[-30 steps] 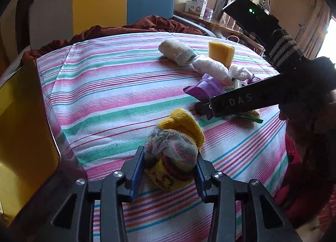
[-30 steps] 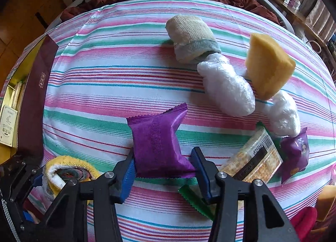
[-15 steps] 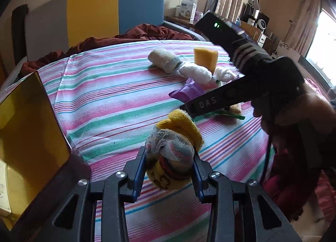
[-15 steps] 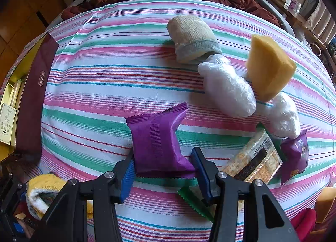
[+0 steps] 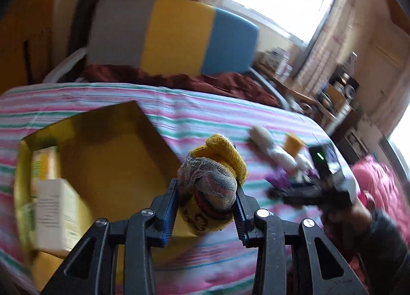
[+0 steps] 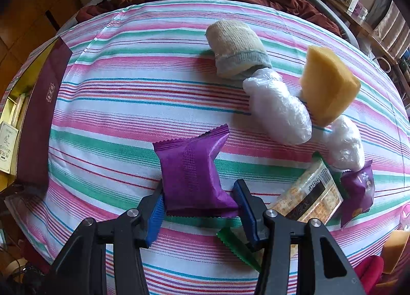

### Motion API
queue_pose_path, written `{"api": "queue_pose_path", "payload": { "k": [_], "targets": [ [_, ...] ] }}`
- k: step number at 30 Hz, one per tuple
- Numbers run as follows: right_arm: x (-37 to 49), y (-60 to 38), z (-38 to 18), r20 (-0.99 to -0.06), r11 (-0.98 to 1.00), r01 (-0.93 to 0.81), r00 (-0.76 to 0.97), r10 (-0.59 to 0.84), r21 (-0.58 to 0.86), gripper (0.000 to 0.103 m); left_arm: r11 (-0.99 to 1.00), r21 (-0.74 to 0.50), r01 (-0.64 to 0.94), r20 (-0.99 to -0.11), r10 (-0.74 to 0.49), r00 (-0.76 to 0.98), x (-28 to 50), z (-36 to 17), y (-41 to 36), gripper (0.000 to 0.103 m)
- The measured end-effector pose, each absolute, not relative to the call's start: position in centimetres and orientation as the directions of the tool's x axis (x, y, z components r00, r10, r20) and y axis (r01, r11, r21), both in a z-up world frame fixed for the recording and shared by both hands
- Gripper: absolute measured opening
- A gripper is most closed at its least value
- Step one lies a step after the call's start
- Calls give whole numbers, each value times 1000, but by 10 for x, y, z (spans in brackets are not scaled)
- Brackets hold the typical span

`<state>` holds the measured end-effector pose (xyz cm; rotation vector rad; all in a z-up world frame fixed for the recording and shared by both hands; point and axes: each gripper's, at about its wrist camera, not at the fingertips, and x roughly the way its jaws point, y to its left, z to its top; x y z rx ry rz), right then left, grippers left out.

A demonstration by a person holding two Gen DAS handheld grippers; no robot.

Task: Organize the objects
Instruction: 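Carry the yellow toy into the gold tray and open the left gripper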

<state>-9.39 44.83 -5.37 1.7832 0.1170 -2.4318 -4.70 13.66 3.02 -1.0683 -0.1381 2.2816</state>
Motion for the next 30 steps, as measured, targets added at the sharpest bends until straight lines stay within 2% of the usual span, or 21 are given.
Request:
{"api": "queue_pose_path", "payload": {
  "k": [5, 11, 21, 22, 24, 30],
  "targets": [
    [-92, 462, -52, -953, -989, 146, -299, -49, 5, 52, -889, -339, -308, -711, 456, -535, -108, 23, 76, 39],
    [-94, 467, -52, -953, -989, 146, -300, -46, 2, 52, -928, -327, -179, -779, 372, -505, -153, -4, 47, 39],
    [-87, 463, -52, -952, -990, 140, -301, -45, 2, 52, -958, -274, -88, -852, 284, -440, -202, -45, 34, 42],
    [-87, 462, -52, -952, -1000, -16, -307, -9, 15, 52, -960, -267, -86, -856, 277, -436, -206, -48, 35, 43],
    [-87, 461, -52, -952, -1000, -17, -307, -9, 15, 52, -965, -248, -83, -860, 259, -439, -211, -51, 36, 44],
    [-86, 460, -52, -952, -1000, -20, -307, -8, 15, 52, -972, -222, -75, -872, 232, -430, -217, -58, 37, 54]
  ]
}}
